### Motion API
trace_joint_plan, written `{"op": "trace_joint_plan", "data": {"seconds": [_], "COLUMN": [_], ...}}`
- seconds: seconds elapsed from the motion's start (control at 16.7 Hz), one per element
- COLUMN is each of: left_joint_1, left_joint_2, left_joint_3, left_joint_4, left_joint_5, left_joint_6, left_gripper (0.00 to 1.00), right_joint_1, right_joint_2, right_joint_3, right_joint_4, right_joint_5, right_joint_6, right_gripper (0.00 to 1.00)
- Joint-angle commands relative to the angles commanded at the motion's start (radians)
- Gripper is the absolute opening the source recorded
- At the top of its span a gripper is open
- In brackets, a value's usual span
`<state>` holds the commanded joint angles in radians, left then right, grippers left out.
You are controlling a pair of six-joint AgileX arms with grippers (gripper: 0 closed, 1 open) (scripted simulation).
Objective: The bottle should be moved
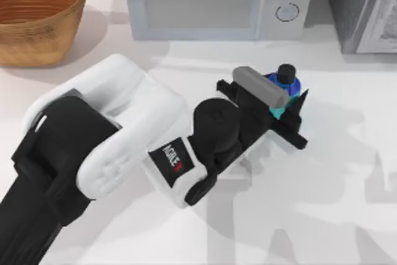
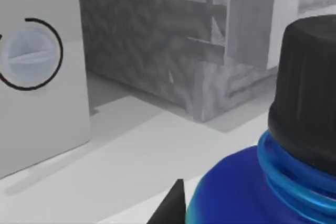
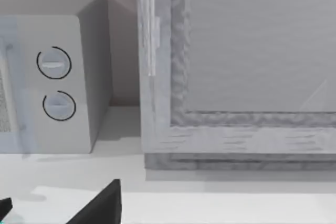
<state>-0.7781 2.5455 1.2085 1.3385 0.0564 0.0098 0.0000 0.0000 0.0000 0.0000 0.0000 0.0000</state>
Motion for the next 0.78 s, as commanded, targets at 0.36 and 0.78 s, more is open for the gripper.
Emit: {"op": "trace_joint_plan", "data": {"seconds": [0.36,0.78], "left_joint_1": [0.004,0.202], "left_joint_2": [-0.003,-0.102], "left_joint_3": [-0.001,-0.119], "left_joint_4": [0.001,0.116], "left_joint_5": [0.001,0.202], "left_joint_6": [0.002,0.006], "left_gripper": [0.0,0.0], "right_joint_1": [0.0,0.0], "right_joint_2": [0.0,0.0], "right_joint_3": [0.0,0.0], "right_joint_4": [0.0,0.0], "right_joint_5": [0.0,0.0], "right_joint_6": [0.0,0.0], "right_gripper": [1.0,1.0]}}
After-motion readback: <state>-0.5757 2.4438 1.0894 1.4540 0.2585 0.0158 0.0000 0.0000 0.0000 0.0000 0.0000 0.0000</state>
